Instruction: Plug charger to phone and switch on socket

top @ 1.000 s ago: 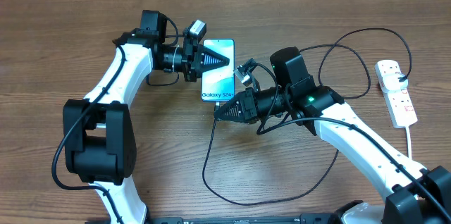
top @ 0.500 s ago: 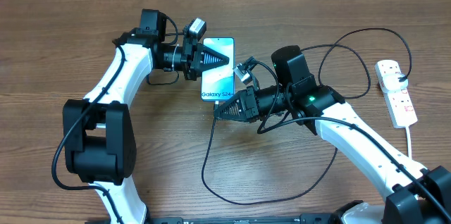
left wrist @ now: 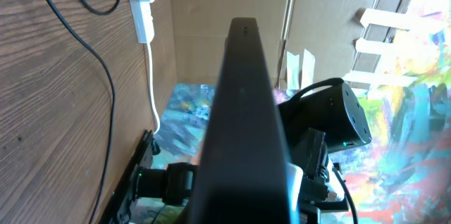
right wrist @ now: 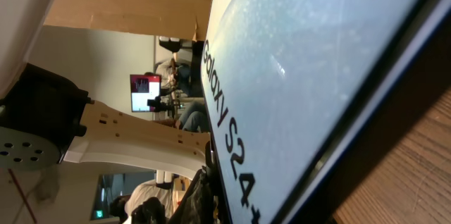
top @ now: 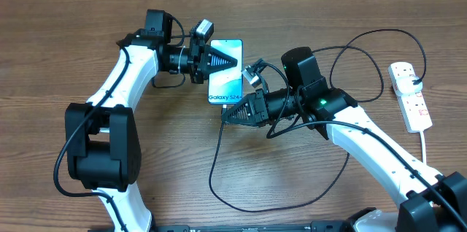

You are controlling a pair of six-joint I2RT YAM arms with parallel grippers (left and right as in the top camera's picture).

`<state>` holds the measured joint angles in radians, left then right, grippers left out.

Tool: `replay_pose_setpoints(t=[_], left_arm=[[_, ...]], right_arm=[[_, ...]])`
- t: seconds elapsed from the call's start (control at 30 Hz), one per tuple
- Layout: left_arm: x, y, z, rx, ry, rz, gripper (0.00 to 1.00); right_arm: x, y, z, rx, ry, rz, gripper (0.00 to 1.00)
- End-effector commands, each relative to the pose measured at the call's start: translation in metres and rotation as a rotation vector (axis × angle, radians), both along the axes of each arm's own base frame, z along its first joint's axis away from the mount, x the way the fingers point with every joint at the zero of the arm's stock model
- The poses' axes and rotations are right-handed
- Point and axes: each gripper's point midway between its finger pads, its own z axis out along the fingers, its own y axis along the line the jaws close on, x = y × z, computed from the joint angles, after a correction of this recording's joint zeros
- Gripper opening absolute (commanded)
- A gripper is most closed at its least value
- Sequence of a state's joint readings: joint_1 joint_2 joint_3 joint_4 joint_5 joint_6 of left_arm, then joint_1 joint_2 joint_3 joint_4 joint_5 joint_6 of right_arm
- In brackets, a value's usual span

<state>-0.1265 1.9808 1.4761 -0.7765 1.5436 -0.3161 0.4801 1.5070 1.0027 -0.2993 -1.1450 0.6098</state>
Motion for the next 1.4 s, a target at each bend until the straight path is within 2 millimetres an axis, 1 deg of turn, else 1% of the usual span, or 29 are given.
replay_pose_setpoints(t=[0.0, 0.2, 1.1, 1.37], left_arm=[[-0.0045, -0.0046, 0.0157, -0.037, -0.006, -0.024, 0.04], [-0.0045, -0.0044, 0.0157, -0.037, -0.004, -0.024, 0.04], [-0.0047, -0.0044, 0.0154, -0.029, 0.043, -0.023, 0.04], [-0.0046, -0.0044, 0.0154, -0.029, 0.041, -0.023, 0.04]], right_arm=[[-0.0056, 0.0044, 0.0179, 0.047, -0.031, 0.043, 0.04], [-0.0023, 0.0044, 0.0155, 0.030, -0.020, 0.021, 0.04], [-0.0047, 0.0037, 0.0139, 0.018, 0.030, 0.016, 0.04], [-0.0024, 0.0036, 0.0124, 0.009, 0.024, 0.004, 0.04]])
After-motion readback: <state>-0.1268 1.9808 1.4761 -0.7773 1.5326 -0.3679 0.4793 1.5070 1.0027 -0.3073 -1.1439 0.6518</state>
